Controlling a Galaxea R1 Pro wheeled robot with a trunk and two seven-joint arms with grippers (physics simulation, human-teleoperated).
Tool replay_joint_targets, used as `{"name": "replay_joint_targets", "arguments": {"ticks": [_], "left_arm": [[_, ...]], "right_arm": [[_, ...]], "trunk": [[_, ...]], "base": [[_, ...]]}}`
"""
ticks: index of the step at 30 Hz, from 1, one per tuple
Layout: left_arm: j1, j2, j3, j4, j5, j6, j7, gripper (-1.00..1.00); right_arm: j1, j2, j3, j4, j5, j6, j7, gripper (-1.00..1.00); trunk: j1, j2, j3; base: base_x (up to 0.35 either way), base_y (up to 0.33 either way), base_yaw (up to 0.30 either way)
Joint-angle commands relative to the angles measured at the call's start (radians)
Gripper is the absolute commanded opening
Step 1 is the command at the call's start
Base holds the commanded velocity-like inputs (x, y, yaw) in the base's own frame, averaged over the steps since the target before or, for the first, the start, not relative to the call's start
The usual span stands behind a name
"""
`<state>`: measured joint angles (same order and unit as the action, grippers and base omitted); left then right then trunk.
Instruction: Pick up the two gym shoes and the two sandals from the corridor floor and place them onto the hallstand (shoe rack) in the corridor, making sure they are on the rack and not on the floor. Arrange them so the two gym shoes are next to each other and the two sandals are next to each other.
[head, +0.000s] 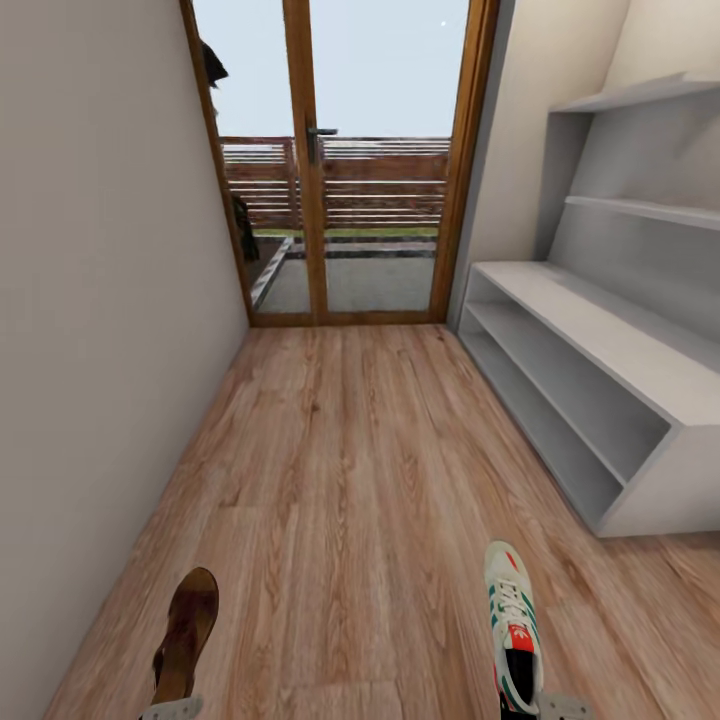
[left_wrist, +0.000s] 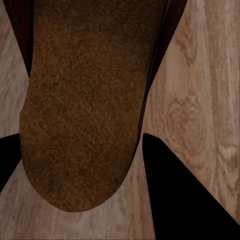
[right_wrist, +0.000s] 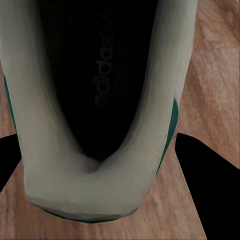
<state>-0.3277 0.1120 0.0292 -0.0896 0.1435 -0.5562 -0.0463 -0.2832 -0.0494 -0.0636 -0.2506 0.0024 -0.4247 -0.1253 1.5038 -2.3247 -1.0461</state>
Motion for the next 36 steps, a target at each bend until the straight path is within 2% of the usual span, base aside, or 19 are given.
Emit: {"name": "replay_joint_targets", "arguments": {"ticks": [1,36], "left_arm": [[-0.001,0.000,0.003,0.001,0.002,-0.002,-0.003,-1.00],[-0.001,0.000,0.003,0.001,0.002,-0.002,-0.003,-1.00]], "right_arm": [[-0.001,0.000,-0.004,0.001,0.001,-0.004,0.001,-1.00],[-0.001,0.000,-0.004,0.001,0.001,-0.003,0.001,-1.00]], "trunk": [[0.000,0.000,-0.001],[0.000,0.000,-0.001]], "base": [[0.339,0.000,0.000],[0.339,0.082,-0.008]]}}
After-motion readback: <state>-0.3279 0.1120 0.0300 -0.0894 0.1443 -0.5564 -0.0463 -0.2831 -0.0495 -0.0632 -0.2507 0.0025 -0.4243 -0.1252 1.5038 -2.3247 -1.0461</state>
